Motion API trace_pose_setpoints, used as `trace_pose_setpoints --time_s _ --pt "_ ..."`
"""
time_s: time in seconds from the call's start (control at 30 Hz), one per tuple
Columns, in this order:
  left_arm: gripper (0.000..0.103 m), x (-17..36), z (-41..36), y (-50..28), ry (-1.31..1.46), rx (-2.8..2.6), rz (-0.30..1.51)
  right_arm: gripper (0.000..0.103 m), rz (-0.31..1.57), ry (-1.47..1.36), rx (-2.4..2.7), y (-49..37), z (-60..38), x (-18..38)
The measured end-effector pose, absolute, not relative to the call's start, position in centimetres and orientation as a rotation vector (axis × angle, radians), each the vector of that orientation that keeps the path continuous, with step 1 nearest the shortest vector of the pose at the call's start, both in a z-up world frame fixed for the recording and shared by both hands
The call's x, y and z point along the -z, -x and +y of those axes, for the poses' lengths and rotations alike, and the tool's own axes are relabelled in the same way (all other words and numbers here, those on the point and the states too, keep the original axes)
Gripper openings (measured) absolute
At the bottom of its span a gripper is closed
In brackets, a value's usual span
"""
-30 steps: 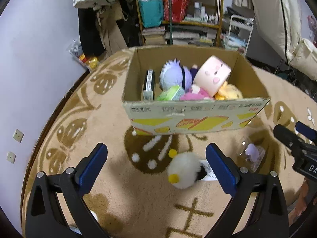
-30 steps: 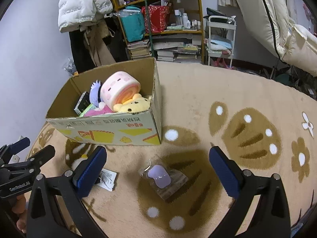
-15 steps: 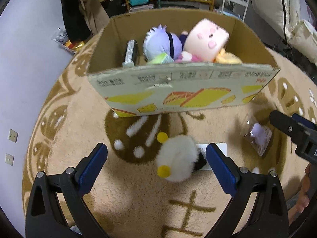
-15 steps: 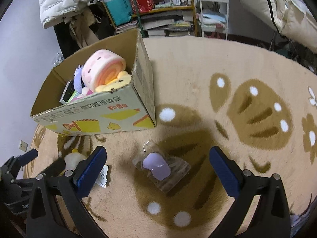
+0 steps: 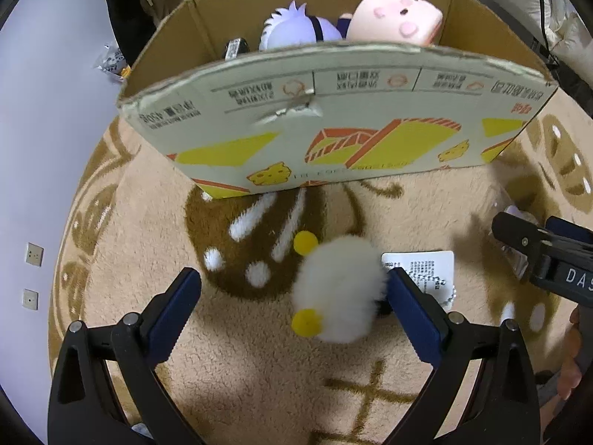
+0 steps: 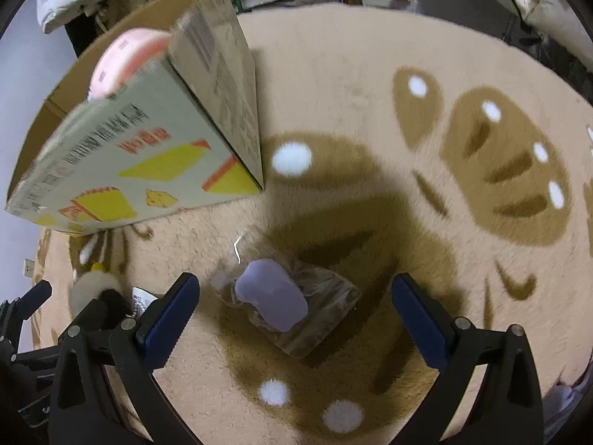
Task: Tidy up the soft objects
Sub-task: 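Lower the left tool to the white fluffy doll while the right tool reaches the clear bag, then grasp the white fluffy doll with the left tool while the right tool grasps the clear bag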
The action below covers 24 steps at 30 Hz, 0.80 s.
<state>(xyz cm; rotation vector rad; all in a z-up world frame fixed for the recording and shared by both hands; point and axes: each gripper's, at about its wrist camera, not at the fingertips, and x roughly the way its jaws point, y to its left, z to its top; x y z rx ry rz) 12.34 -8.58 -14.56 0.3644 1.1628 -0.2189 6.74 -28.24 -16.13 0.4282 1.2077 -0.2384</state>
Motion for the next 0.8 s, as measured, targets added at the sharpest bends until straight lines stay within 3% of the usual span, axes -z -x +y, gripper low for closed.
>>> trace_pose_setpoints --time_s 0.7,0.8 --pt "0.099 15.3 -8.1 -12.7 -0.326 0.232 1.188 0.103 1.280 -0.319 0.296 -8.3 -25.3 18.8" --pt "0.094 15.4 -8.0 -12.7 -0.315 0.249 1.191 0.103 1.273 -0.310 0.299 -8.8 -26.2 19.0"
